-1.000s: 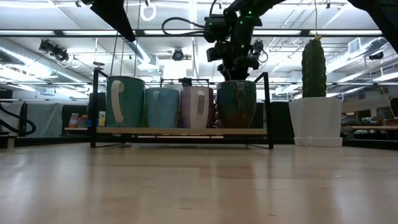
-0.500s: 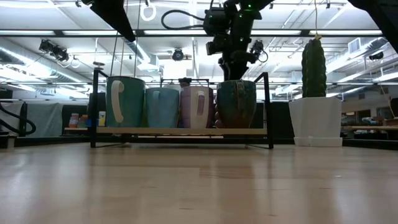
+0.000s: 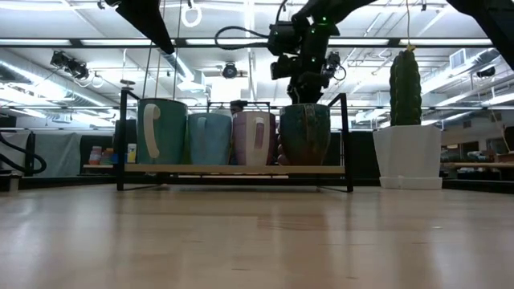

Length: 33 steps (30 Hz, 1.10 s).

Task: Place coffee mugs
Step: Put the brown patterned mug on the shelf

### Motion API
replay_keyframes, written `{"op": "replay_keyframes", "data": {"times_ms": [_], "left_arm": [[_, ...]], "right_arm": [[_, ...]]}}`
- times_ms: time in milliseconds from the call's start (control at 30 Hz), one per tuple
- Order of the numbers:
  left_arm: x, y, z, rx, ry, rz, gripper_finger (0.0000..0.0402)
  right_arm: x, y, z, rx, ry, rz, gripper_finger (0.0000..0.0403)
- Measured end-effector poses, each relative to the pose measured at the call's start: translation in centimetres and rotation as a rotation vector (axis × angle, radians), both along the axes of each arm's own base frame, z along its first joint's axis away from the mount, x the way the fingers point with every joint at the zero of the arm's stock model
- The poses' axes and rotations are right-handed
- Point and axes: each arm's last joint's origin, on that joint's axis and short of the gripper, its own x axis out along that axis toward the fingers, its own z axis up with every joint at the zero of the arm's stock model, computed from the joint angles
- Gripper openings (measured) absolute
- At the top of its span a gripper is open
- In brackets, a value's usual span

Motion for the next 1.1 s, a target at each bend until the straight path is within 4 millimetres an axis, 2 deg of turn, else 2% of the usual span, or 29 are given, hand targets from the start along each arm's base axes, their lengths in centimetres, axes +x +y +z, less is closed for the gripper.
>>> {"op": "replay_keyframes", "data": {"times_ms": [200,667,1100], "left_arm": [[0.00,0.00,0.00,0.000,0.000,0.000,0.0082],[0.00,0.00,0.00,0.000,0.001,-0.001,0.0082],[0.00,0.00,0.00,0.000,0.001,-0.001,0.0082]], "right_arm": [[-0.04,-0.45,-0.63,-0.006,-0.008,-0.004,0.0267],[-0.13,-0.27,-0.70,0.029,-0.006,0.008,0.0159],[0.18,0.44,-0.72,0.043,-0.007,0.033,0.0131]]}}
